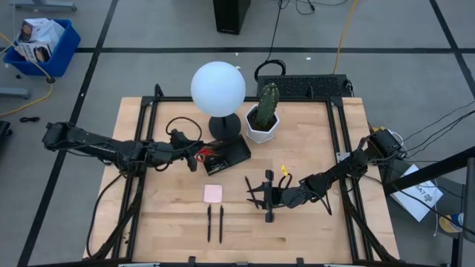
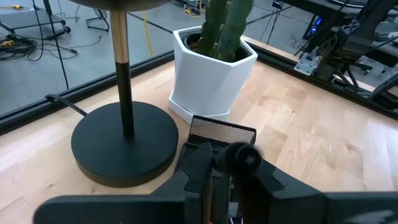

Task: Pick and place office supplies into organizer
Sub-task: Put the black pen into the desk organizer, then put the top right black pen into the desk organizer

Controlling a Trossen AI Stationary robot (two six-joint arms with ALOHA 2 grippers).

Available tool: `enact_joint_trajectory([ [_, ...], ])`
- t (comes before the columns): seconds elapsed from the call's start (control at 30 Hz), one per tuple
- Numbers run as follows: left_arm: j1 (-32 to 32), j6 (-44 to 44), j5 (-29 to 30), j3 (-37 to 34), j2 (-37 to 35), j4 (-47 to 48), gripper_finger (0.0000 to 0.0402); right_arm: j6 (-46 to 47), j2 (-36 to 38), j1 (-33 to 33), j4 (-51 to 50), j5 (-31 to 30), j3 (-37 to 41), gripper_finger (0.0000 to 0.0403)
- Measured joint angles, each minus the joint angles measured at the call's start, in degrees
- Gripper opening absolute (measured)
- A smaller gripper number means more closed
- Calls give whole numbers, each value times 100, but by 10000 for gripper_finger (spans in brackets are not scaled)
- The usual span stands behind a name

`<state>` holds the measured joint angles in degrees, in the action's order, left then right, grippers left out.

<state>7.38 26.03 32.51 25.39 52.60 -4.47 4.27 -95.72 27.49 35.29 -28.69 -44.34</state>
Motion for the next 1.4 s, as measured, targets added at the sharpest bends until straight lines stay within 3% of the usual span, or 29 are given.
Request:
enact_joint_trajectory([
  [0.57,124,279,-25,0,0,-200,62,48,0,-13,-282,20,2,118],
  [0.9,838,-197,-144,0,0,-920,62,1387,0,32,-815,50,7,117],
  [1.1,1265,-393,70,0,0,-1064,63,2810,-131,234,-593,584,6,122],
  [1.4,1584,-460,154,0,12,-1043,63,3996,-922,426,-772,-863,-195,196],
])
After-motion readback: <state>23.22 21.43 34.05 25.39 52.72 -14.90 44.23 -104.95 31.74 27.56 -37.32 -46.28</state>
